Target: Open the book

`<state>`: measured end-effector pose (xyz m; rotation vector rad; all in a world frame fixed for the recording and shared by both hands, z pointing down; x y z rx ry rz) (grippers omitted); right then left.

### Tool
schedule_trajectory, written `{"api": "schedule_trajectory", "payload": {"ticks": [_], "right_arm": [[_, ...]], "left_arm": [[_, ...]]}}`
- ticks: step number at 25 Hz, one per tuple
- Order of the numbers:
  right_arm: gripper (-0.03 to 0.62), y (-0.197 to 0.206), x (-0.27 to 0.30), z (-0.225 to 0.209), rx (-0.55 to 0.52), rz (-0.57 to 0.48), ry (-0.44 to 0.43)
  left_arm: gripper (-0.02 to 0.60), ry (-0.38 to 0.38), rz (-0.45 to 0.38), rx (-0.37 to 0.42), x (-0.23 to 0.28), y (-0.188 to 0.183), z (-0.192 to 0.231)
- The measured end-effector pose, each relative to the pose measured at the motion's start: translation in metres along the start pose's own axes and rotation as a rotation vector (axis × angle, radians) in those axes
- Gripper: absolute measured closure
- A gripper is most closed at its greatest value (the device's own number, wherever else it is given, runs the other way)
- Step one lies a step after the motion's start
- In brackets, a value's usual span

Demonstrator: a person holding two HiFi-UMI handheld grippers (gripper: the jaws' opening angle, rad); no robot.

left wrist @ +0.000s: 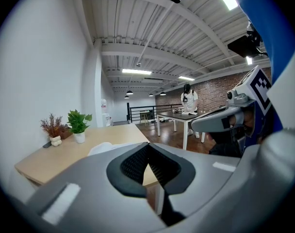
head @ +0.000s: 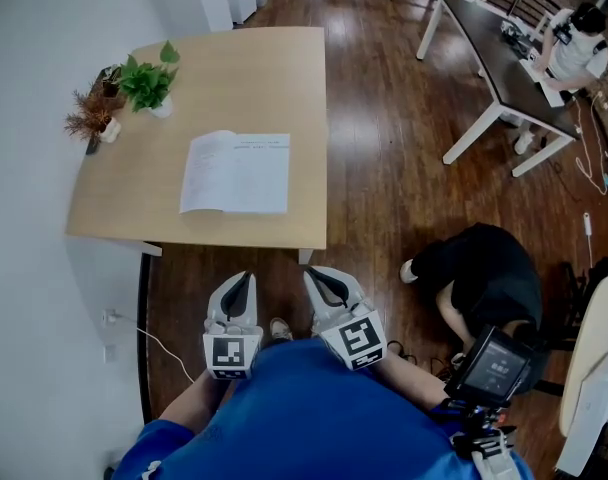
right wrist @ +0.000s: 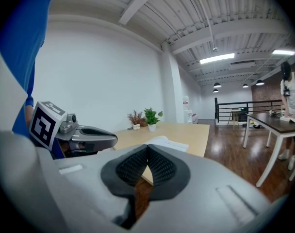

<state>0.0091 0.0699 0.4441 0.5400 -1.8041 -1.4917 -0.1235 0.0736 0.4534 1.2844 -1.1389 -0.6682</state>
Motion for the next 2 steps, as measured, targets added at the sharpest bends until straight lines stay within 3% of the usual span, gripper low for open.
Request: {"api": "schedule_trajectory", "payload": {"ticks": [2], "right_arm": [[0.592,0.0007,0.0024,-0.0019,-0.001,-0.002,-0.002]], "left_arm": [[0.575,-0.002,0.001,0.002,0.0031,0.0005,0.0014]]}}
Point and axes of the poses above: the fingertips, and each gripper's own axes: x forward along the fingers, z to its left, y out of its underside, the point moved 2 cm from there along -x, backward along the fingers, and after that the axes turned 1 degree about -y, right-handed, at the moved point
